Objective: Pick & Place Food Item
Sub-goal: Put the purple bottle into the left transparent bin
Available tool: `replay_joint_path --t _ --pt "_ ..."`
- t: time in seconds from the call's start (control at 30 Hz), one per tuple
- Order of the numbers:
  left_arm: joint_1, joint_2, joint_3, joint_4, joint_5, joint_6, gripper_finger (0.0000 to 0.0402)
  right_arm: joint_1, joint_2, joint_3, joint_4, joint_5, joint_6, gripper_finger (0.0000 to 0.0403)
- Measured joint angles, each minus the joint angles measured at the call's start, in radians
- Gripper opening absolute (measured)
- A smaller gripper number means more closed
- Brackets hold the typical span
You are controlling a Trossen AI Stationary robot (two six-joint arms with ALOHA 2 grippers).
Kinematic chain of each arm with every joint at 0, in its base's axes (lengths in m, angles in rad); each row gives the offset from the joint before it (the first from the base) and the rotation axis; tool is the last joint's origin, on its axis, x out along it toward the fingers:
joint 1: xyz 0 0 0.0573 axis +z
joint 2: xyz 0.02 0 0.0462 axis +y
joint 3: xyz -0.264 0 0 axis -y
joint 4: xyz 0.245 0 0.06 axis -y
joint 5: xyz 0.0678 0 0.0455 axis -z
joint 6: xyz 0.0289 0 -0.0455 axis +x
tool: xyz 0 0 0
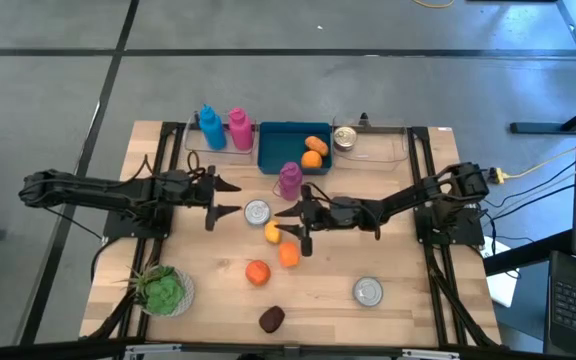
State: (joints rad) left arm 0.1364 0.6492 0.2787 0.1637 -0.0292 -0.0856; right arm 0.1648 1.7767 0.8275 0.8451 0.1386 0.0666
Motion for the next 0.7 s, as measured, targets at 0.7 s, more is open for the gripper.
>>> replay_joint_path --t 0.7 --pt "0.000 0.215 0.000 0.195 -0.004 0.048 0.0265 0.049 -0.122 0.012 -0.342 0.569 -0.072 0.0144"
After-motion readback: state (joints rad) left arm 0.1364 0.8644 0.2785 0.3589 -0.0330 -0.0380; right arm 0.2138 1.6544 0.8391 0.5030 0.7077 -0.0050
